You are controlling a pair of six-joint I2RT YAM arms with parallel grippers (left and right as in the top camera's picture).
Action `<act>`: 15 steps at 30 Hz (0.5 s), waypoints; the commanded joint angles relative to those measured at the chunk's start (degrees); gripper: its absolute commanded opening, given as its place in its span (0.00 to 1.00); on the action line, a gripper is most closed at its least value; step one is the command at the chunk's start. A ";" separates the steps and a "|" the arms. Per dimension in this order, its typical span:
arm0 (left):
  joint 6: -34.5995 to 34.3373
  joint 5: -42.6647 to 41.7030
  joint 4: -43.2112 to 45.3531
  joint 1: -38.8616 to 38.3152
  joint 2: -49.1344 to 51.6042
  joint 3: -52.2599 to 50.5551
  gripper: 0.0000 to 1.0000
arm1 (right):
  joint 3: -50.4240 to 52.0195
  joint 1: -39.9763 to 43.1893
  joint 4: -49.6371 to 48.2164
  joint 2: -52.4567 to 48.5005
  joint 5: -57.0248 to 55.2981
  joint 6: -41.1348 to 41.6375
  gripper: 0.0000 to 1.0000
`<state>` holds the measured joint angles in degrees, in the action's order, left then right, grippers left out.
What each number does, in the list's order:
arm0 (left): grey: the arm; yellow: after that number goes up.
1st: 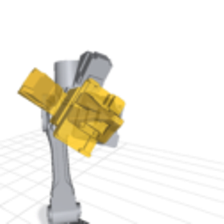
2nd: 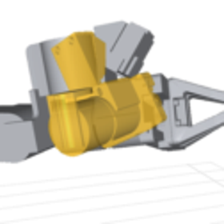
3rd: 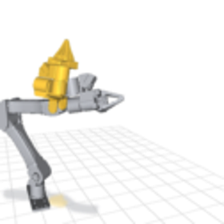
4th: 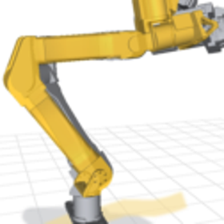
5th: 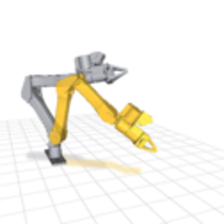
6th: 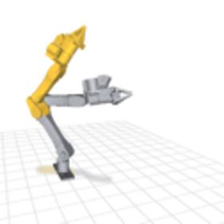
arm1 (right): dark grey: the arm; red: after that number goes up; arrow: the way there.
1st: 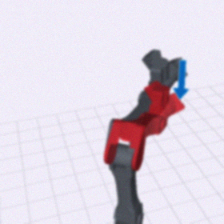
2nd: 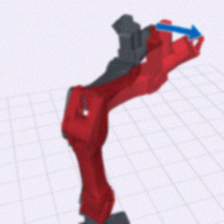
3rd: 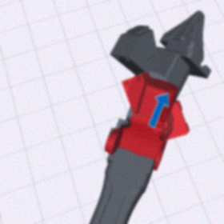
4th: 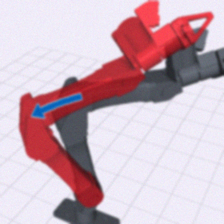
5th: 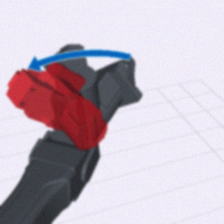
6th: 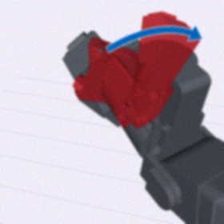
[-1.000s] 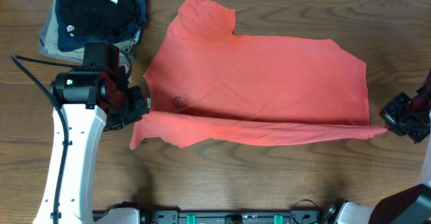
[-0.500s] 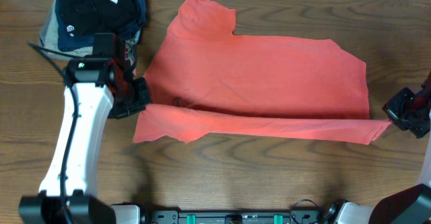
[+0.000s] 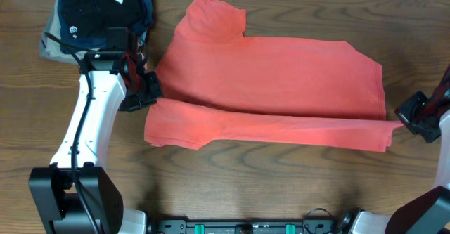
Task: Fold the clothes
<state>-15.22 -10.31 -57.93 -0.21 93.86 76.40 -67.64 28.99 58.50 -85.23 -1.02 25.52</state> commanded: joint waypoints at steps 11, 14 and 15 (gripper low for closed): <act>-0.35 0.92 2.67 0.31 0.55 -0.22 0.06 | 8.46 -0.57 -10.67 0.07 1.33 1.68 0.04; -0.35 0.92 3.48 0.31 0.55 -0.22 0.06 | 10.12 -0.57 -12.68 0.04 1.31 1.70 0.07; -0.35 0.92 3.69 0.31 0.55 -0.24 0.06 | 10.49 -0.57 -13.16 0.04 1.31 1.70 0.08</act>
<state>-15.22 -10.33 -54.72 -0.21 93.86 76.40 -58.24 28.99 46.11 -85.23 0.45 26.55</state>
